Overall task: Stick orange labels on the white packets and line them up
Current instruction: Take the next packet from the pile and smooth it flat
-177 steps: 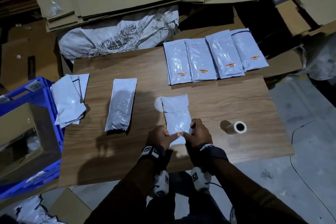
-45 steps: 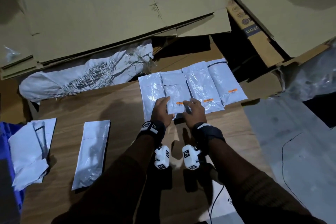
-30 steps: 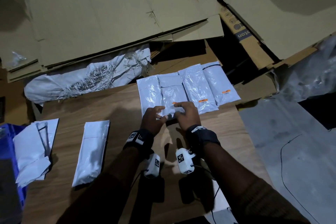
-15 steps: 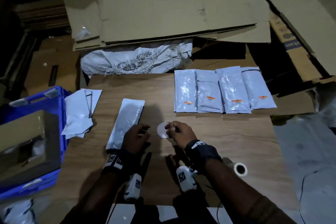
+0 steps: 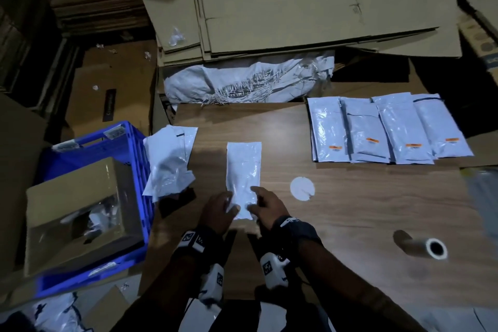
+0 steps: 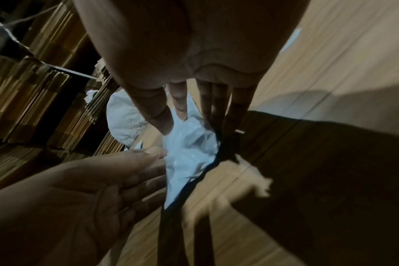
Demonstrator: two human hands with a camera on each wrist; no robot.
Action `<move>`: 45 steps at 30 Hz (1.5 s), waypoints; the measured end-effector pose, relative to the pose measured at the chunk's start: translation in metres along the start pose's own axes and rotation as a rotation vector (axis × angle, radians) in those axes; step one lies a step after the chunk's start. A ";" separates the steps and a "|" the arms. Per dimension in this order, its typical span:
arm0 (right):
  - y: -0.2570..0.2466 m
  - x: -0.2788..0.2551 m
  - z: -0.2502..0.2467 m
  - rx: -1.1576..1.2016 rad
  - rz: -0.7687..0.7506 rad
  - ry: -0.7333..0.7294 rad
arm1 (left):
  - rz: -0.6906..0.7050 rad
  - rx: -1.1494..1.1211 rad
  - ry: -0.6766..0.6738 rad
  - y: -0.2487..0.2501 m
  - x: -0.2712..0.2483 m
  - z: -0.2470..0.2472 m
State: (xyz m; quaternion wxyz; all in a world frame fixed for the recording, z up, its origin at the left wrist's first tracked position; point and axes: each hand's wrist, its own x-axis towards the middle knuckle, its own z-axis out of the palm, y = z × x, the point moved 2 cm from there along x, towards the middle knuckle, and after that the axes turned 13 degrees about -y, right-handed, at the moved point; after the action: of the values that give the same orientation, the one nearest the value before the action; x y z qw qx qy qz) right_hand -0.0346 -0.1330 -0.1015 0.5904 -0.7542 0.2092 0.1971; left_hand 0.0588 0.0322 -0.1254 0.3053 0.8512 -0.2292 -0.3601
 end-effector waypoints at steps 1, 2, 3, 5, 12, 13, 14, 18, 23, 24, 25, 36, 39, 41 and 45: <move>-0.001 0.002 0.003 0.005 0.000 0.029 | 0.023 -0.023 -0.021 -0.001 -0.001 0.001; -0.001 0.003 0.005 0.012 -0.014 0.070 | 0.049 -0.054 -0.028 0.000 -0.003 0.003; -0.001 0.002 0.005 0.023 -0.031 0.118 | 0.085 -0.101 -0.028 0.002 -0.006 0.005; 0.002 -0.003 0.002 0.037 -0.045 0.215 | 0.150 -0.205 -0.037 0.006 -0.012 0.010; 0.015 -0.037 -0.016 0.138 -0.125 0.313 | 0.242 -0.270 -0.160 0.020 -0.031 0.026; 0.021 -0.043 -0.020 0.157 -0.105 0.305 | 0.255 -0.246 -0.159 0.021 -0.034 0.027; 0.028 -0.048 -0.023 0.162 -0.081 0.303 | 0.270 -0.223 -0.152 0.021 -0.036 0.027; 0.054 -0.077 -0.040 0.148 -0.063 0.241 | 0.358 -0.180 -0.016 0.028 -0.050 0.031; 0.078 -0.124 -0.063 0.090 -0.085 0.171 | 0.448 -0.061 0.126 0.051 -0.071 0.051; 0.082 -0.130 -0.068 0.071 -0.078 0.165 | 0.473 -0.041 0.120 0.054 -0.075 0.058; 0.084 -0.136 -0.073 0.061 -0.079 0.158 | 0.495 -0.018 0.109 0.058 -0.080 0.066; 0.085 -0.176 -0.107 -0.142 -0.255 0.237 | 0.479 0.060 0.117 0.076 -0.108 0.107; 0.077 -0.180 -0.112 -0.431 -0.445 0.313 | 0.467 0.041 0.146 0.077 -0.110 0.098; 0.075 -0.182 -0.110 -0.593 -0.436 0.363 | 0.474 0.014 0.156 0.079 -0.113 0.092; 0.085 -0.190 -0.095 -0.801 -0.368 0.344 | 0.457 -0.011 0.184 0.080 -0.119 0.083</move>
State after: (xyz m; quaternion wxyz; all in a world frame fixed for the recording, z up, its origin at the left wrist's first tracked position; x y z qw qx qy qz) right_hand -0.2347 -0.2284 -0.0458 0.2347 -0.9689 0.0744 0.0264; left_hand -0.0929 0.0182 -0.0604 0.4028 0.8049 -0.3851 -0.2040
